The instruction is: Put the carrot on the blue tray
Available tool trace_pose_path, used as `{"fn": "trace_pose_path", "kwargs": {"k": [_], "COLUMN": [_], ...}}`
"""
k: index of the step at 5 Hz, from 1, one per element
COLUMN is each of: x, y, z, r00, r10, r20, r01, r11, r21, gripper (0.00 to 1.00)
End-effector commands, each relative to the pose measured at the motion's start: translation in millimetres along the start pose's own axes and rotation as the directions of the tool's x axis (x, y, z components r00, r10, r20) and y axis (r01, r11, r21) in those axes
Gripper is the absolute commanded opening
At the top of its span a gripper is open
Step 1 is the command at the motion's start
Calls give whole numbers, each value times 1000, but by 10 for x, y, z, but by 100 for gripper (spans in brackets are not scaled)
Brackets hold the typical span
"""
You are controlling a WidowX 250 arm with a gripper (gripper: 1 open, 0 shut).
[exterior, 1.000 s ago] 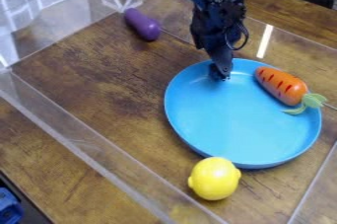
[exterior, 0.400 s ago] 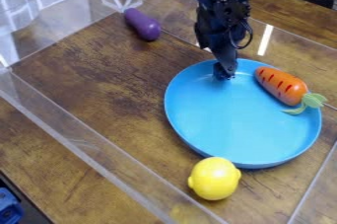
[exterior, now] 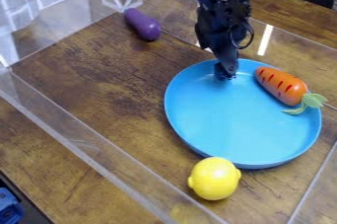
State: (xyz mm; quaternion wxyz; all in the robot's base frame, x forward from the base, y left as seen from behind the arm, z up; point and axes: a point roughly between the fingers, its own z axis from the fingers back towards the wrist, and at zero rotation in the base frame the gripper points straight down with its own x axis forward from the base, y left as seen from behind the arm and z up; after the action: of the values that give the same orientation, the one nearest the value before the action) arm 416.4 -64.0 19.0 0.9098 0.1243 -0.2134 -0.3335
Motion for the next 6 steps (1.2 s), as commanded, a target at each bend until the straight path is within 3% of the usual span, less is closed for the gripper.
{"fn": "trace_pose_path", "kwargs": {"k": [1, 2, 3, 6], "x": [-143, -97, -71, -103], "y": [-490, -482, -496, -347], "z": [-289, -305, -312, -243], "r00": [994, 994, 994, 993], "r10": [-46, -38, -42, -36], "r20": [-103, -103, -98, -110], "r01": [37, 29, 34, 28], "r11": [995, 996, 996, 997], "r21": [-89, -88, -88, -77], "gripper": [100, 100, 0, 0]}}
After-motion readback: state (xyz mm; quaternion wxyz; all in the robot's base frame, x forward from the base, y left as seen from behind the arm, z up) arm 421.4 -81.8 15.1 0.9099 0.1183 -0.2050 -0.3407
